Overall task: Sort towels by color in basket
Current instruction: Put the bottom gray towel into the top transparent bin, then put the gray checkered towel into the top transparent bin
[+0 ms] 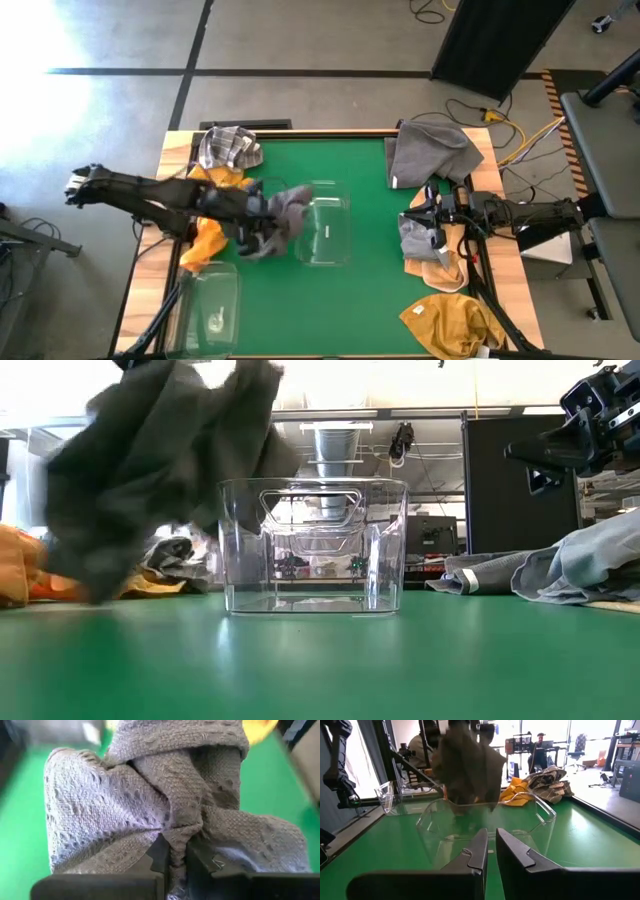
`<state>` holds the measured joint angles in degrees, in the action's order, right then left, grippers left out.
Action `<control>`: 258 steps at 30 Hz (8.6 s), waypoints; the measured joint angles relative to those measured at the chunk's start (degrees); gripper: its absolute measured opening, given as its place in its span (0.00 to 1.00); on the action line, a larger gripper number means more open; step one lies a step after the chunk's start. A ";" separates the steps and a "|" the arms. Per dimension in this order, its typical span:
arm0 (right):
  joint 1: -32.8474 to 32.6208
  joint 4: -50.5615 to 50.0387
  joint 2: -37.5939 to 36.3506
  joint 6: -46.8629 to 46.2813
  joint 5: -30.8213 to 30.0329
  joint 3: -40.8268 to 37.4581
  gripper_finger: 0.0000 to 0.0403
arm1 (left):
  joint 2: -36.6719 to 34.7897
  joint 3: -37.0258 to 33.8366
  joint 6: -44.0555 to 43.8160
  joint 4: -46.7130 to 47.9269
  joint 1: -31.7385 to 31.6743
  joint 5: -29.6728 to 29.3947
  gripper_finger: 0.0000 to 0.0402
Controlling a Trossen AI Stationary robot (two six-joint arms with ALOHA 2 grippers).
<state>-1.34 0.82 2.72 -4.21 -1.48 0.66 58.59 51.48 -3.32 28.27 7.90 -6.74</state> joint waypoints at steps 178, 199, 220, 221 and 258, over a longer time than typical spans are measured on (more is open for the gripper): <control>-5.43 -45.97 91.69 4.84 -0.14 81.77 0.91 | 41.28 22.00 -4.39 32.84 -63.15 -9.10 0.09; -8.97 -29.20 86.35 19.04 -21.93 81.56 0.91 | 17.95 41.80 -0.61 34.43 -47.12 6.67 0.00; -7.40 -8.96 79.43 23.11 -29.87 81.58 0.91 | 19.93 43.52 5.70 2.88 -6.25 14.77 0.00; -7.42 -8.60 79.43 22.65 -29.59 81.59 0.91 | 20.51 43.52 6.56 1.98 -5.06 14.76 0.00; -2.29 -55.94 79.76 21.05 -22.81 91.11 0.02 | 13.76 2.08 -1.13 -4.10 -6.74 -1.33 0.42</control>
<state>-3.64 -55.11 82.49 16.84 -24.29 91.77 72.35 53.55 -4.45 24.17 1.16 -8.07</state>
